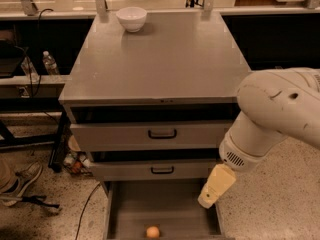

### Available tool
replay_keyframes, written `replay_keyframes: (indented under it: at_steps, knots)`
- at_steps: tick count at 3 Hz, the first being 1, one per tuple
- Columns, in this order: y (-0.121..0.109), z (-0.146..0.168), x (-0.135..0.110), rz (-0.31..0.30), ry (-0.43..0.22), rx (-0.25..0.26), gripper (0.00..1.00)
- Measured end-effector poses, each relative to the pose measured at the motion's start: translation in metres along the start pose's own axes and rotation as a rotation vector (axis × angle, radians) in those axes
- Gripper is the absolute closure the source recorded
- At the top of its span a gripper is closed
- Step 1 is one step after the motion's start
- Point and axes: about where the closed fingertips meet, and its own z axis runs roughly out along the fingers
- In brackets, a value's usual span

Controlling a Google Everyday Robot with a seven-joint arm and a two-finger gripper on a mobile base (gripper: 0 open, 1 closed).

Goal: Pick orange from bottom drawer and place on counter

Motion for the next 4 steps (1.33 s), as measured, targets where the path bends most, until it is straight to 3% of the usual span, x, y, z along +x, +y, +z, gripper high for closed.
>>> replay_keyframes:
  at_steps: [1,2,3,4]
  knots:
    - [0.002,0.048,-0.009,0.070,0.013,-0.049,0.00]
    - [-0.004,0.138,-0.028,0.231,0.023,-0.117,0.00]
    - [-0.010,0.197,-0.038,0.368,-0.019,-0.150,0.00]
    - [-0.013,0.270,-0.061,0.461,-0.095,-0.233,0.00]
